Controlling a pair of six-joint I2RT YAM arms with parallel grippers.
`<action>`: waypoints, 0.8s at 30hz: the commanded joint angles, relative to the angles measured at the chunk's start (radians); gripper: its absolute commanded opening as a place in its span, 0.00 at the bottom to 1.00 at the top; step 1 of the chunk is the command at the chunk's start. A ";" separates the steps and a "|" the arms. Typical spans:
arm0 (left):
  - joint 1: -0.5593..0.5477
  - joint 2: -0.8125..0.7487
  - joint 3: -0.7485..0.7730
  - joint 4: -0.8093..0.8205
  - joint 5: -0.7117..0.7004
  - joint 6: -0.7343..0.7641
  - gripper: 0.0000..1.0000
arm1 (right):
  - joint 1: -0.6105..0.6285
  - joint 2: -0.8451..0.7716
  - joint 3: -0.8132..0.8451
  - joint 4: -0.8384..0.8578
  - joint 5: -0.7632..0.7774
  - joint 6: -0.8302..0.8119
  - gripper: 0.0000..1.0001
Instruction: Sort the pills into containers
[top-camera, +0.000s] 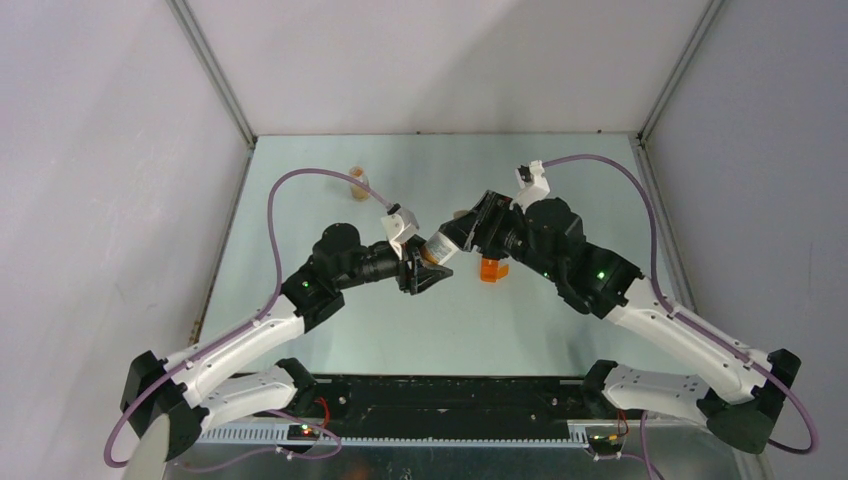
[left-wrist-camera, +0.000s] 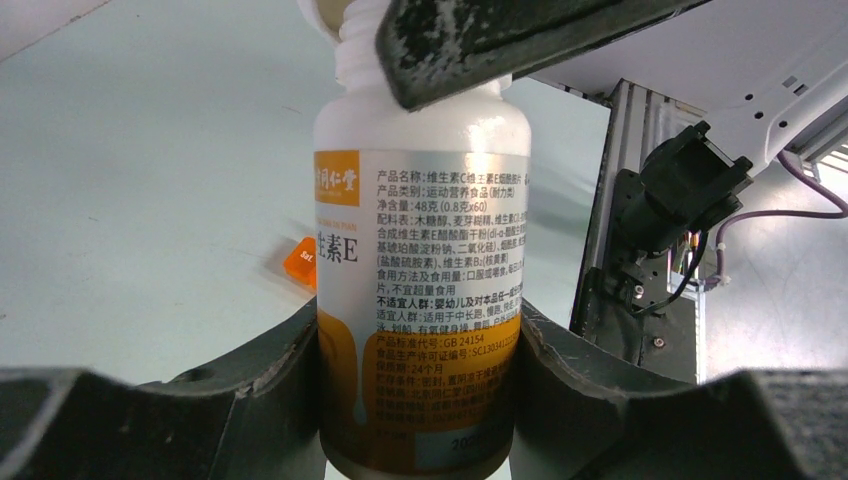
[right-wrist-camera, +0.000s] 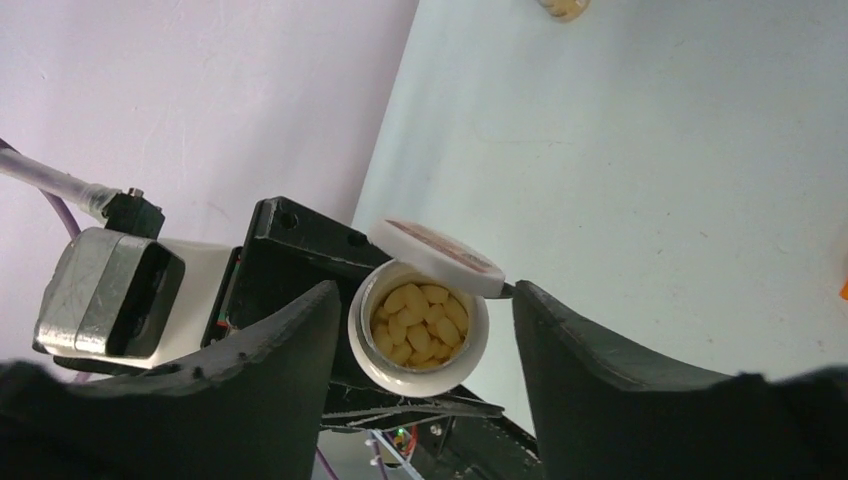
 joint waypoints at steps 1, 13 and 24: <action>-0.004 -0.024 0.042 0.039 0.002 -0.016 0.09 | 0.005 0.021 0.006 0.068 -0.010 0.047 0.64; -0.003 -0.060 0.016 0.069 -0.065 -0.065 0.97 | -0.034 0.011 -0.008 0.111 -0.093 0.032 0.41; 0.017 0.000 0.109 -0.011 0.054 -0.154 0.91 | -0.146 -0.036 -0.022 0.120 -0.328 -0.079 0.40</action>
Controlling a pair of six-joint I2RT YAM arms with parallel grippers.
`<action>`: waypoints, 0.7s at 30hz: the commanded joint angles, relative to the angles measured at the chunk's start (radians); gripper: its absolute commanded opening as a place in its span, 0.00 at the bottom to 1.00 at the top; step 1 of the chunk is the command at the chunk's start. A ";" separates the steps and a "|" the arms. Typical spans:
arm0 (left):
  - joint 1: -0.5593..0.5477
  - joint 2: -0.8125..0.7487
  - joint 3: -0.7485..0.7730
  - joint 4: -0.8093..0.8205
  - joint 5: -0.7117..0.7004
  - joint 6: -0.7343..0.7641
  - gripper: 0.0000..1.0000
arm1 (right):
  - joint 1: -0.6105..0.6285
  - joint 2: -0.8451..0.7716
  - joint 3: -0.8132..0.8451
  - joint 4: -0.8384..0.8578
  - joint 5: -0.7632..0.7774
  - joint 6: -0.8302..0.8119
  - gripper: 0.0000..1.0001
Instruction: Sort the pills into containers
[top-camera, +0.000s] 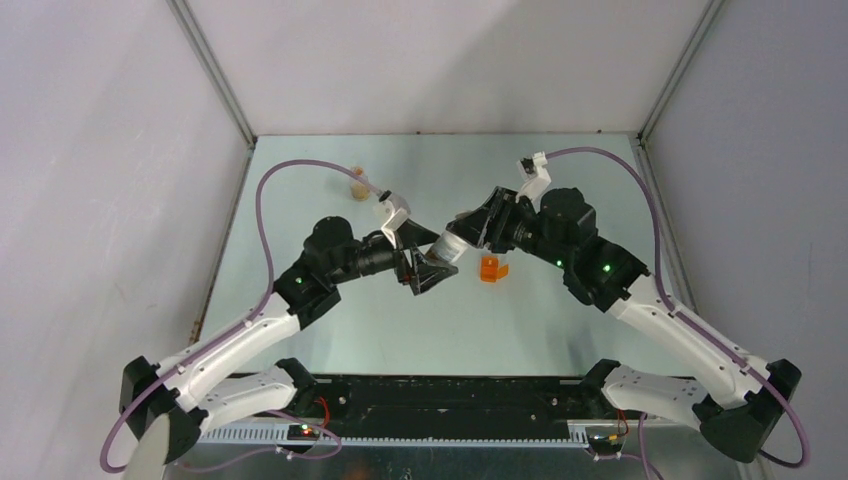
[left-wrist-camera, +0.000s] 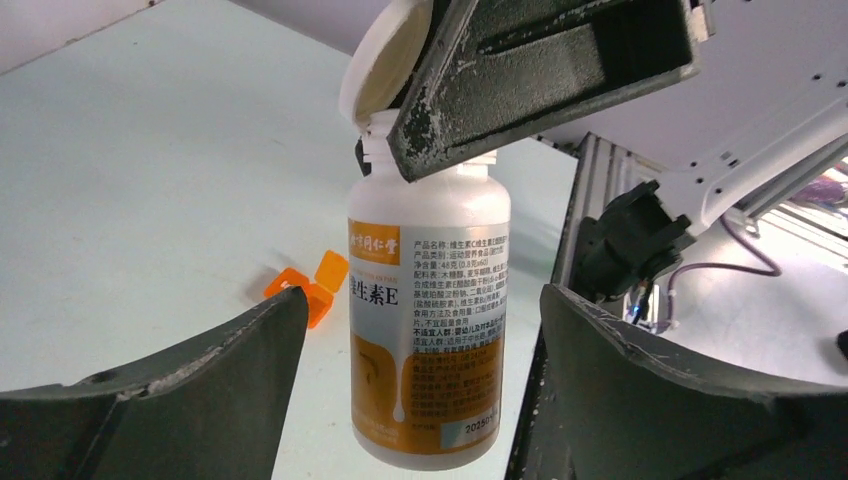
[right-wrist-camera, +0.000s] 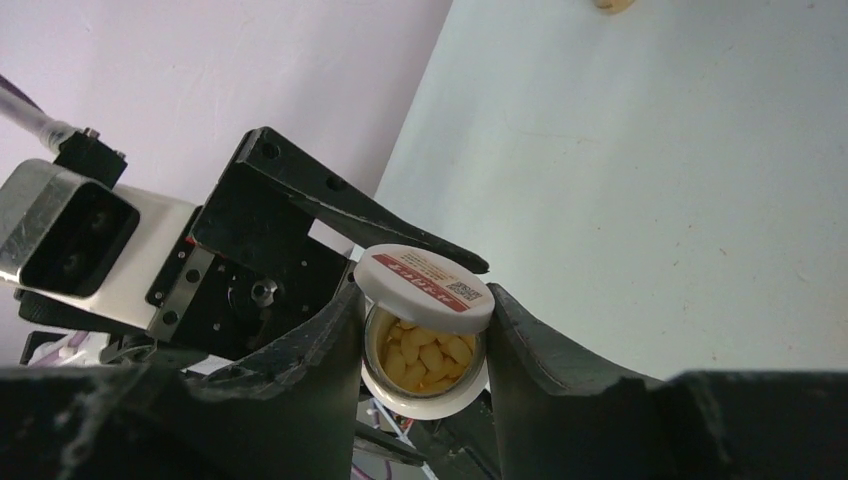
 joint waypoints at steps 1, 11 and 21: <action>0.007 0.028 0.067 -0.005 0.074 -0.058 0.87 | -0.037 -0.047 -0.010 0.059 -0.112 -0.025 0.40; 0.007 0.085 0.108 -0.072 0.091 -0.065 0.66 | -0.045 -0.049 -0.042 0.097 -0.150 0.027 0.38; 0.007 0.110 0.138 -0.201 0.124 0.030 0.13 | -0.074 -0.034 -0.042 0.105 -0.181 0.035 0.39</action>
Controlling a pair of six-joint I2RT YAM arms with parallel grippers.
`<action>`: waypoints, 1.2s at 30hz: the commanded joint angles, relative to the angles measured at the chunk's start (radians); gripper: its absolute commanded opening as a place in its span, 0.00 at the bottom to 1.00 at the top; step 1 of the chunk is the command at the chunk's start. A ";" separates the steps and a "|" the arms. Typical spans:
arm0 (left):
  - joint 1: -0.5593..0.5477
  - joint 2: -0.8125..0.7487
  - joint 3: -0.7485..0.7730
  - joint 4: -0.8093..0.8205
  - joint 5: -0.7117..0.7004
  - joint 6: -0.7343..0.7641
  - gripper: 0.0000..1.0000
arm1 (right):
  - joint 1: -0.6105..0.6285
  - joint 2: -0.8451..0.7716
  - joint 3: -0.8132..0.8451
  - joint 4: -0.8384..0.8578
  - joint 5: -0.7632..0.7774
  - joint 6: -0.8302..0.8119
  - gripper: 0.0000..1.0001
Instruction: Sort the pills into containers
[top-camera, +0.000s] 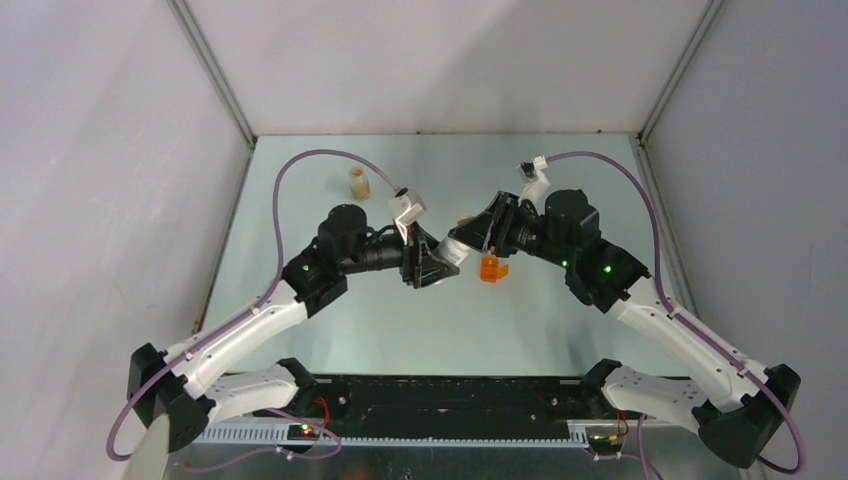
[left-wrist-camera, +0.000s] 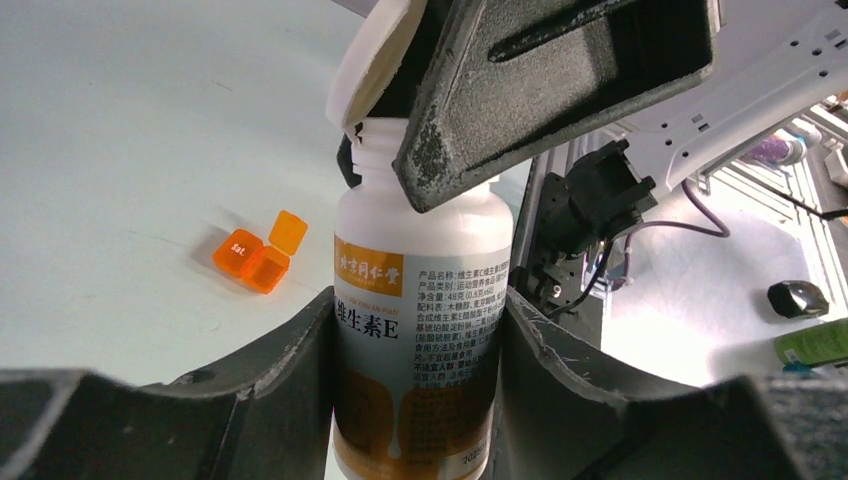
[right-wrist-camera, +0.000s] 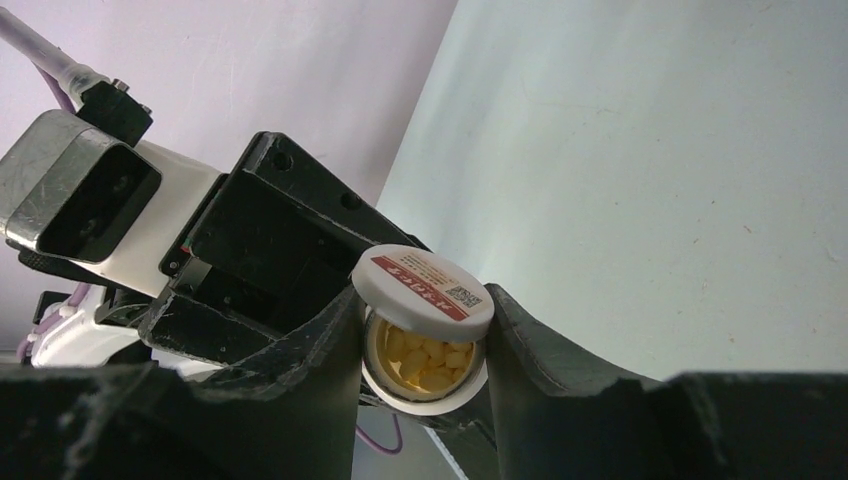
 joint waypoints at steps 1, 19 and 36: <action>0.004 0.027 0.038 -0.064 0.029 0.069 0.03 | -0.014 -0.004 0.013 0.069 -0.036 0.017 0.43; 0.009 0.092 0.064 -0.162 -0.013 0.275 0.00 | -0.172 -0.097 0.014 -0.174 0.095 -0.062 0.80; -0.008 0.336 0.138 -0.145 -0.121 0.319 0.00 | -0.205 -0.350 -0.222 -0.385 0.126 -0.071 0.36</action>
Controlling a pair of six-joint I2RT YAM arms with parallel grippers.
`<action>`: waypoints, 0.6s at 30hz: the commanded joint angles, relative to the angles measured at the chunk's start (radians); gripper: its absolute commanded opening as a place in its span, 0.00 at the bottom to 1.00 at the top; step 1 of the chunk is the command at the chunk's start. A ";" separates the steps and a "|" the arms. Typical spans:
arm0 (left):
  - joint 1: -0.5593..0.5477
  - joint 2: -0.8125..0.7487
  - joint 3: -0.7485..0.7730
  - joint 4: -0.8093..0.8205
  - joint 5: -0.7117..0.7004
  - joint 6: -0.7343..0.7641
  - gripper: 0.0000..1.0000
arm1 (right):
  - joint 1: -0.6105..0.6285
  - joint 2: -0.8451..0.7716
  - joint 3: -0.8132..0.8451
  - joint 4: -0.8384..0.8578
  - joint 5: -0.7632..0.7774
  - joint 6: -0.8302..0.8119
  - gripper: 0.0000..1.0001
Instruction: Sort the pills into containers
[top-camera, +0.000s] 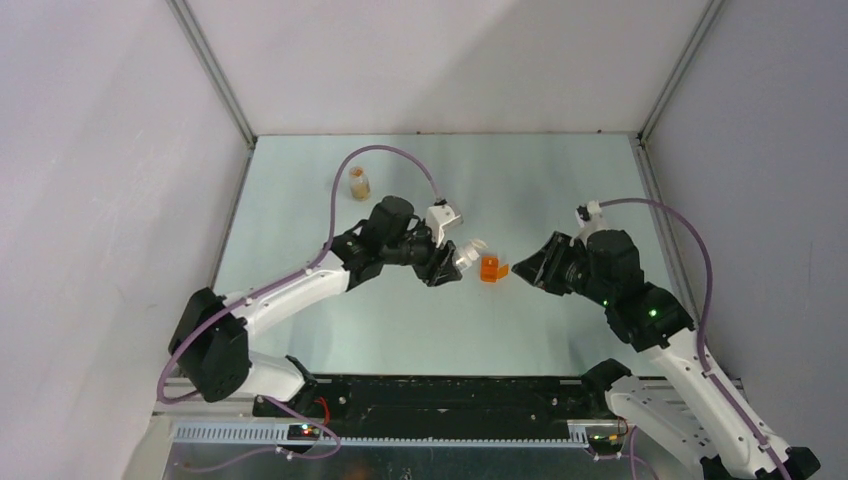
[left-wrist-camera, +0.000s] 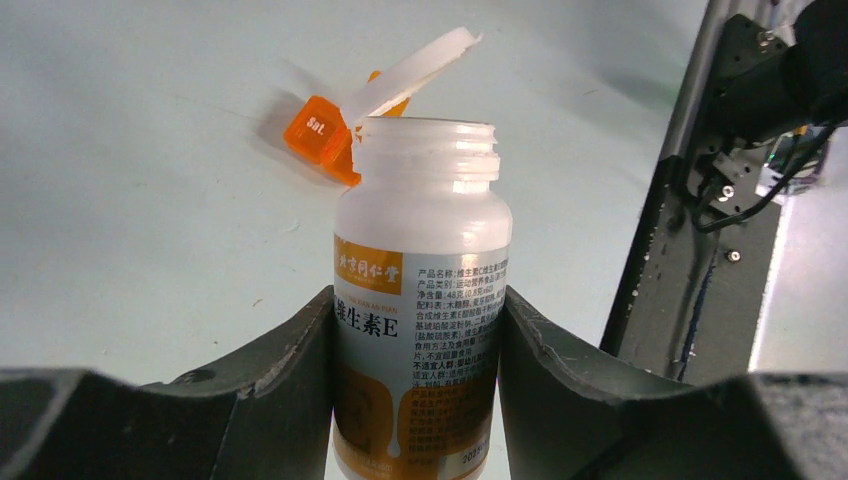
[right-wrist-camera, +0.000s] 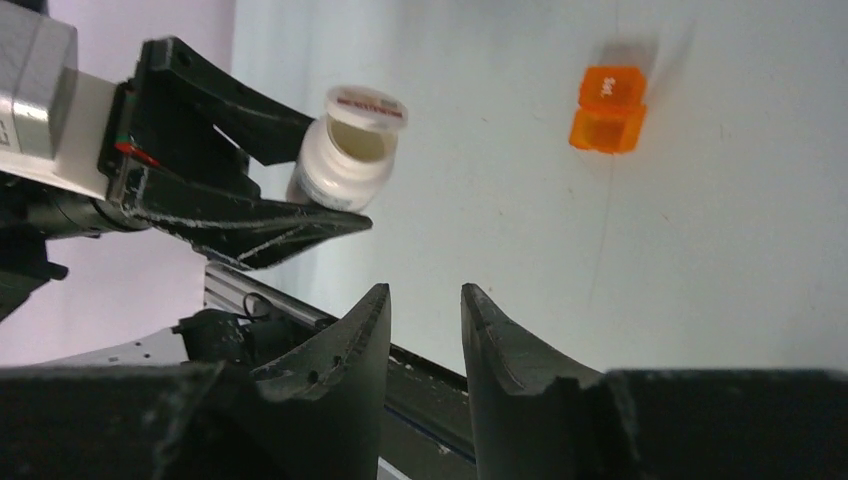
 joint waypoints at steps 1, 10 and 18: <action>-0.010 0.048 0.032 0.047 -0.053 0.068 0.00 | -0.003 -0.034 -0.035 -0.017 0.031 0.006 0.36; -0.035 0.157 0.082 0.060 -0.118 0.118 0.00 | -0.031 -0.025 -0.107 -0.021 0.082 0.012 0.36; -0.040 0.303 0.221 -0.074 -0.168 0.163 0.00 | -0.093 -0.026 -0.141 -0.004 0.061 0.013 0.36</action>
